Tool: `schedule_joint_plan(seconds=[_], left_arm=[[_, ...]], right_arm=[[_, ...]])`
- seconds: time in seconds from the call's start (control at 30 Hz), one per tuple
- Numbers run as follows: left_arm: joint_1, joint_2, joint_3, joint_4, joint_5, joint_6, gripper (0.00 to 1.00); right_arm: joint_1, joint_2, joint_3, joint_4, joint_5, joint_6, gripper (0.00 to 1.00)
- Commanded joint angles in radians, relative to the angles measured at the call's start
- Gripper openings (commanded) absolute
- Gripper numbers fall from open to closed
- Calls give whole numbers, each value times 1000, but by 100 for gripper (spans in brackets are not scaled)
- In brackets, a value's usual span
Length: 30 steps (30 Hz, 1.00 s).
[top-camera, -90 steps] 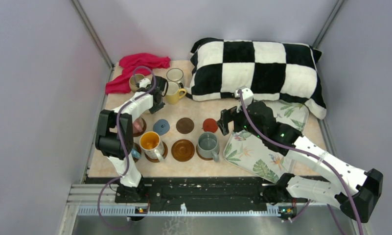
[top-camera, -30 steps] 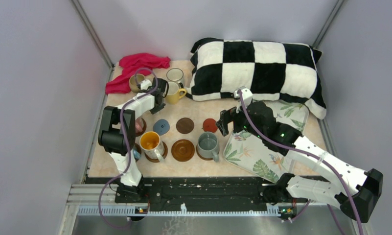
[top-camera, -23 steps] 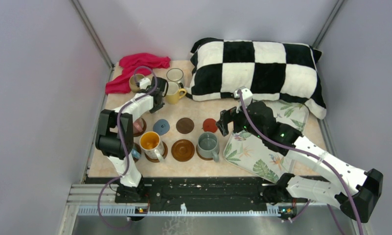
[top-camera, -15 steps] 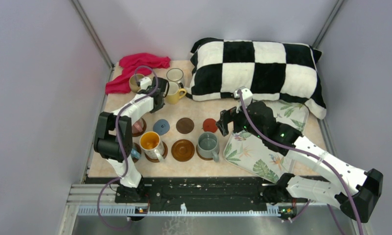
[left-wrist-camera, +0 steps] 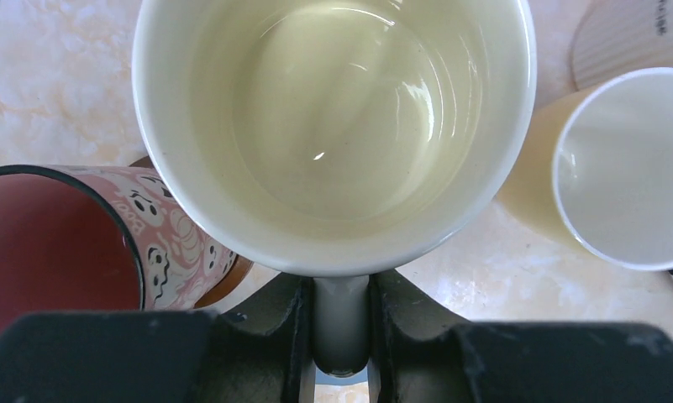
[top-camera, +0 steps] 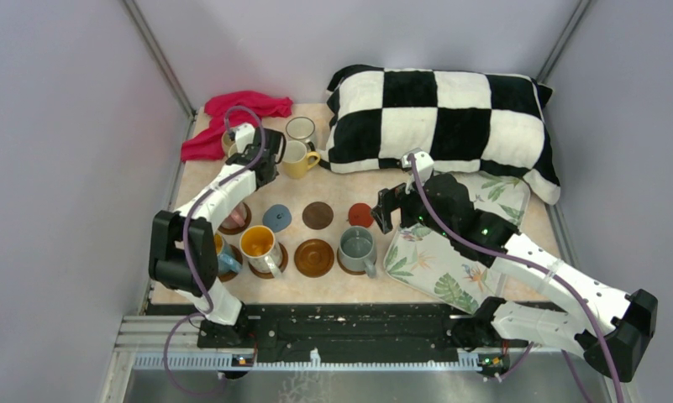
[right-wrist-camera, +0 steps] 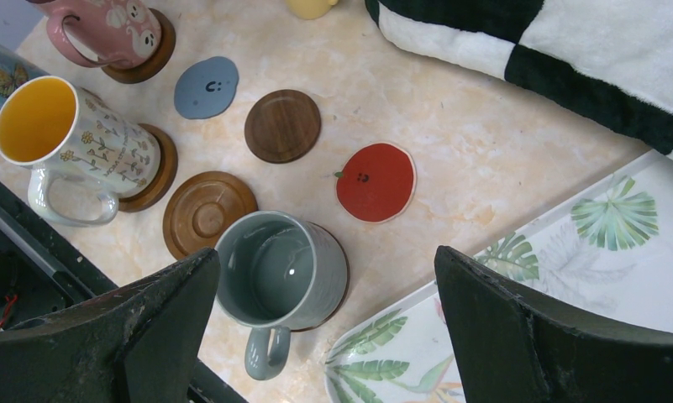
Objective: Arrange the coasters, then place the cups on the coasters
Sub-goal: Pick up the cup at the center of the board.
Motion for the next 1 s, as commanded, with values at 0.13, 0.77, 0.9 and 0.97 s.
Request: schedule_joint_plan(seconds=[0.13,0.77,0.9,0.97], left_arm=[[-34,-139,35,65,-27,88,0],[-227,-293,35,16,54,179,0],[-281,-339,-1,6,88,176,0],[-319,-361,-23,3,92,179,0]], right_arm=[[-6,0,23,43,-2,-2,99],[-5,0,25,40,34,-4,99],[-6,0,26,39,47,-3,99],[-6,-2,26,38,53,-4,99]])
